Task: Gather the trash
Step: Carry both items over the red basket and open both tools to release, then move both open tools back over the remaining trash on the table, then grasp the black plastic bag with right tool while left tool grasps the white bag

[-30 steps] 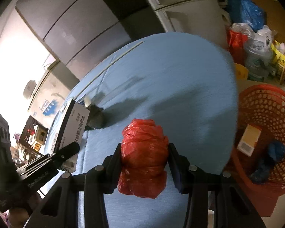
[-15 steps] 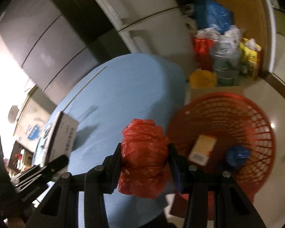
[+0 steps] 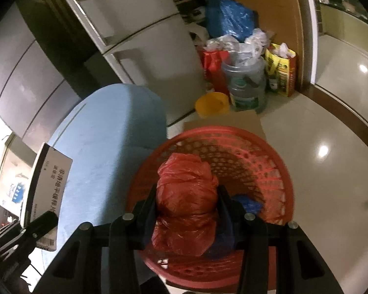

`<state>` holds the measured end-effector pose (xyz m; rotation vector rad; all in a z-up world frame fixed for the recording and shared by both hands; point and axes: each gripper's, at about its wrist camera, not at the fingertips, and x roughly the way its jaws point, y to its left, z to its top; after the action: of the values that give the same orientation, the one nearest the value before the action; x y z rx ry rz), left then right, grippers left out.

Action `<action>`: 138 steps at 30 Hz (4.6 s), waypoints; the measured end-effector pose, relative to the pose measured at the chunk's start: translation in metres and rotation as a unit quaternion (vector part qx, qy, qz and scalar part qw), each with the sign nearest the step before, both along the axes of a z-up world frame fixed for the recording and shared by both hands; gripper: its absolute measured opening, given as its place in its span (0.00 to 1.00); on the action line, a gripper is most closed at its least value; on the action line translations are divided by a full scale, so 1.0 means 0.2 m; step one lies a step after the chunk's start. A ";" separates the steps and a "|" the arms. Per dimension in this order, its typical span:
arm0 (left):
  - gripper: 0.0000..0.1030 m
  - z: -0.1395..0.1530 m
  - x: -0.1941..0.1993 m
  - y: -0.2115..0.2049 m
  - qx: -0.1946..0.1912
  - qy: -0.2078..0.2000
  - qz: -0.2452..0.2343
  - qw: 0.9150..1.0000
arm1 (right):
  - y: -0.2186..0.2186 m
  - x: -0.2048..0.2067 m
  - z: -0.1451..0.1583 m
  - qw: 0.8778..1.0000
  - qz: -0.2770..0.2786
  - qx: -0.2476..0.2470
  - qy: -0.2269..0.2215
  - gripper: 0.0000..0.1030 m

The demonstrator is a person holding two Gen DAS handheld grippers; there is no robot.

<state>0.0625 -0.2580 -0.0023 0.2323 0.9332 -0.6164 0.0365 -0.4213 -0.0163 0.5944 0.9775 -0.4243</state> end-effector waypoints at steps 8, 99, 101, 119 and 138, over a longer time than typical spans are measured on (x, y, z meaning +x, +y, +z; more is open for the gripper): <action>0.15 -0.05 -0.02 -0.20 0.011 0.014 -0.038 0.999 | -0.12 -0.02 -0.06 1.000 -0.015 -0.002 0.014 0.49; 0.76 -0.19 -0.10 1.86 -0.087 0.007 0.406 0.909 | 1.97 1.09 0.08 0.844 0.525 -0.110 -0.002 0.74; 0.76 -0.20 -0.10 1.89 -0.088 0.010 0.413 0.906 | 2.01 1.15 0.03 0.837 0.533 -0.119 0.008 0.74; 0.76 -0.19 0.09 1.79 -0.067 0.005 0.384 0.921 | 1.83 1.16 -0.13 0.879 0.475 -0.037 0.024 0.47; 0.41 -0.27 0.27 1.72 -0.037 0.026 0.366 0.930 | 1.56 0.88 -0.03 0.915 0.401 0.034 -0.010 0.47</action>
<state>0.1158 0.0858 -0.0558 -0.2034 0.9616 0.0368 0.2128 -0.1088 -0.0216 0.2152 1.1285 0.3494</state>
